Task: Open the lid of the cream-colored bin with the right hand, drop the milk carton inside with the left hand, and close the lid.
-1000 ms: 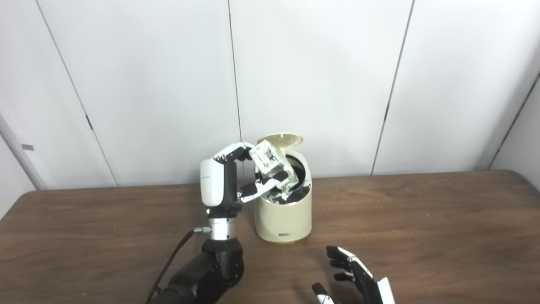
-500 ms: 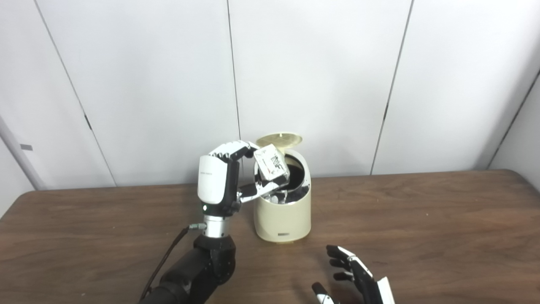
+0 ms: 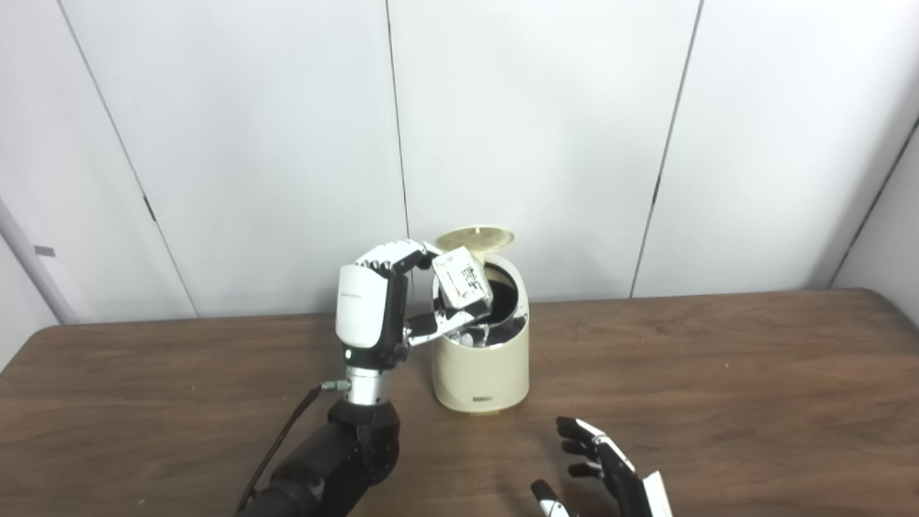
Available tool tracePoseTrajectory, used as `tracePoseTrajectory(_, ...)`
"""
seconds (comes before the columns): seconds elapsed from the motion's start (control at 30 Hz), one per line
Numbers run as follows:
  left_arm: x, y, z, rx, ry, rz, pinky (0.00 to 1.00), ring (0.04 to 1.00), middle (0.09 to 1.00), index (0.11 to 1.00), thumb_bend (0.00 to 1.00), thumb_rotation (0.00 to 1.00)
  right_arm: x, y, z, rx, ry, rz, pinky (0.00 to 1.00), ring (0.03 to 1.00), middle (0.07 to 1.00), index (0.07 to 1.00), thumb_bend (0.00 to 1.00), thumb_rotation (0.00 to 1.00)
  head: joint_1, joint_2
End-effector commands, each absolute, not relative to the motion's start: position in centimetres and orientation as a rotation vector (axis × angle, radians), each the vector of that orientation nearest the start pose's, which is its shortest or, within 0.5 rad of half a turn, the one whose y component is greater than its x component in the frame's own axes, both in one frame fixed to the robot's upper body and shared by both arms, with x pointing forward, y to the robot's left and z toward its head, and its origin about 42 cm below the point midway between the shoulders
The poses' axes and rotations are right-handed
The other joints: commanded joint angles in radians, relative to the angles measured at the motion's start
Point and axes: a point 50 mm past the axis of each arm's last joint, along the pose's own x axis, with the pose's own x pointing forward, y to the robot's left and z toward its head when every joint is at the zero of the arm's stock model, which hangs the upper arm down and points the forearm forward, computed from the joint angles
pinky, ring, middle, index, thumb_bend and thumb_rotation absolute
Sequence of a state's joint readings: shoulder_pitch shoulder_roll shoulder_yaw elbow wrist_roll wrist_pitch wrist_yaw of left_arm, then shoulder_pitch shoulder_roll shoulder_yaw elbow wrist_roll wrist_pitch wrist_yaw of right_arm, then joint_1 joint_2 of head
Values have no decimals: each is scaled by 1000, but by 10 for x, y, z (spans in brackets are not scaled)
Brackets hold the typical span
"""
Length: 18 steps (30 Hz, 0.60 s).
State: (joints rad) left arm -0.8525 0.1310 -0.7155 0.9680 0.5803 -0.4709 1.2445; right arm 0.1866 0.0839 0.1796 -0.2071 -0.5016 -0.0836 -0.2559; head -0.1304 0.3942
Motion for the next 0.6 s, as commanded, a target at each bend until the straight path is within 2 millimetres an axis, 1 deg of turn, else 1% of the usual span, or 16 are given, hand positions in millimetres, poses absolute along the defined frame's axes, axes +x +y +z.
tracePoseTrajectory(0.0,482,117,217,631,-1036,265,471,472,494,451,504,0,215,-155,118,-357,-193,-134,642,756,784,771,231,240,-1,1)
tracePoseTrajectory(0.17,479,117,214,610,-1022,213,489,466,494,469,521,0,215,-155,119,-356,-187,-131,641,755,783,771,234,267,0,7)
tracePoseTrajectory(0.2,478,117,213,604,-1013,198,493,470,493,476,521,38,215,-155,119,-355,-186,-132,642,756,784,772,235,267,2,6)
tracePoseTrajectory(0.23,477,117,212,600,-1004,185,501,479,502,487,805,226,215,-155,120,-354,-184,-133,641,754,783,772,237,265,2,6)
tracePoseTrajectory(0.27,477,117,211,596,-994,174,507,486,511,497,901,306,215,-155,120,-354,-183,-134,640,753,782,772,237,263,2,6)
tracePoseTrajectory(0.3,476,117,210,592,-984,164,514,496,520,509,950,357,215,-155,119,-353,-181,-134,641,754,782,772,238,256,2,6)
tracePoseTrajectory(0.37,474,118,209,576,-960,140,532,532,549,545,991,439,216,-155,119,-355,-181,-133,645,756,784,773,236,244,2,5)
tracePoseTrajectory(0.43,472,118,210,553,-949,125,557,553,561,559,1000,501,216,-155,118,-354,-184,-129,644,756,785,774,232,236,2,5)
tracePoseTrajectory(0.57,468,118,213,515,-948,116,558,549,563,561,1000,575,217,-156,118,-346,-182,-128,641,755,786,775,230,224,5,5)
